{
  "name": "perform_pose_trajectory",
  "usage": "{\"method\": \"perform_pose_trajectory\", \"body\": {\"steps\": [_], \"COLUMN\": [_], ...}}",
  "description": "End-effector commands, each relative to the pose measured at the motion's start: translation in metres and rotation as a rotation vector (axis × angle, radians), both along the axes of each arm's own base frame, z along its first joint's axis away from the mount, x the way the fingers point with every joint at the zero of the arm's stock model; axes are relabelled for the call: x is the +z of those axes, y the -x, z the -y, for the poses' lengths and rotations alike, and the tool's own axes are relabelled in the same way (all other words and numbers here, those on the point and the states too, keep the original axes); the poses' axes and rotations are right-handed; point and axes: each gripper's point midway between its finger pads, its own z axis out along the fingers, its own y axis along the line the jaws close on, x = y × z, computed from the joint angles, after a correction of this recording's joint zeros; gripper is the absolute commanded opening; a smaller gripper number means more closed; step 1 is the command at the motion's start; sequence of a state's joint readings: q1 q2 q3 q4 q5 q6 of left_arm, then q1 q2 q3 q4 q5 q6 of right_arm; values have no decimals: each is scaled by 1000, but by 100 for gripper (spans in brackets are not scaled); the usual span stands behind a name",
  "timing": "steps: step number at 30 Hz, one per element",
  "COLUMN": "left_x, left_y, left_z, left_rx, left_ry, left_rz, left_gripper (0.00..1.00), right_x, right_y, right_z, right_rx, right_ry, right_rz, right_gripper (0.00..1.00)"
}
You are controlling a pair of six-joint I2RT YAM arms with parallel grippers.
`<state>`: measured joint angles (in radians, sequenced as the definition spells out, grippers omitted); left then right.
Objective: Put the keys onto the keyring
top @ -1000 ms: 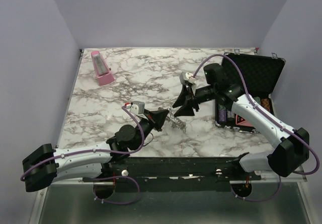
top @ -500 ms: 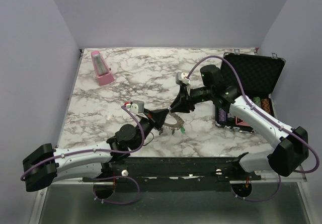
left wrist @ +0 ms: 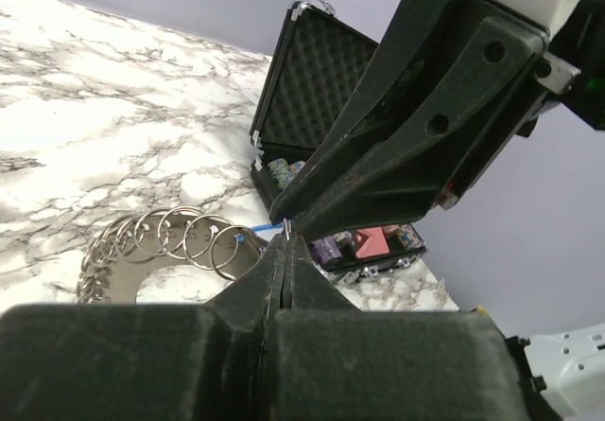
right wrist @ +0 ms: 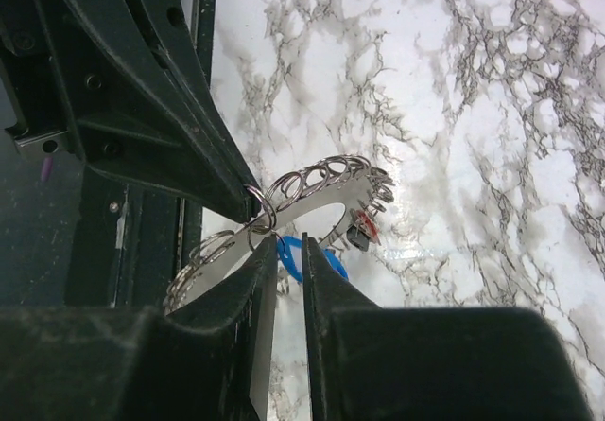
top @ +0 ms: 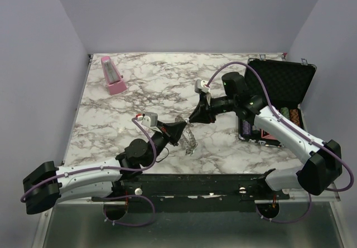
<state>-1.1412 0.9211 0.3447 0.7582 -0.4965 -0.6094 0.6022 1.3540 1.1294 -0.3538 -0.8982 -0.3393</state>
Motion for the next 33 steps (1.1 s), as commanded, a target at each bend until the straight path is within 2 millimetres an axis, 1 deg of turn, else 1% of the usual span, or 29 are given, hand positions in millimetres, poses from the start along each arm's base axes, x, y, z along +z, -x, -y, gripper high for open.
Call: {"method": "perform_pose_trajectory", "body": {"steps": [1, 5, 6, 9, 12, 17, 24, 33], "left_x": [12, 3, 4, 5, 9, 16, 19, 20], "left_y": [15, 24, 26, 30, 34, 40, 43, 45], "left_z": [-3, -9, -11, -14, -15, -12, -5, -2], "left_rx": [-69, -120, -131, -159, -192, -239, -290, -316], "left_ry": [21, 8, 11, 10, 14, 28, 42, 59], "left_rz": [85, 123, 136, 156, 182, 228, 246, 251], "left_gripper": [0, 0, 0, 0, 0, 0, 0, 0], "right_x": [1, 5, 6, 6, 4, 0, 5, 1], "right_y": [10, 24, 27, 42, 50, 56, 59, 57], "right_z": [-2, -3, -3, -3, -3, -7, -8, -8], "right_rx": [41, 117, 131, 211, 250, 274, 289, 278], "right_ry": [-24, -59, -68, -93, -108, -117, -134, -130], "right_rz": [-36, -77, -83, -135, -171, -215, -237, -246], "right_gripper": [25, 24, 25, 25, 32, 36, 36, 34]}}
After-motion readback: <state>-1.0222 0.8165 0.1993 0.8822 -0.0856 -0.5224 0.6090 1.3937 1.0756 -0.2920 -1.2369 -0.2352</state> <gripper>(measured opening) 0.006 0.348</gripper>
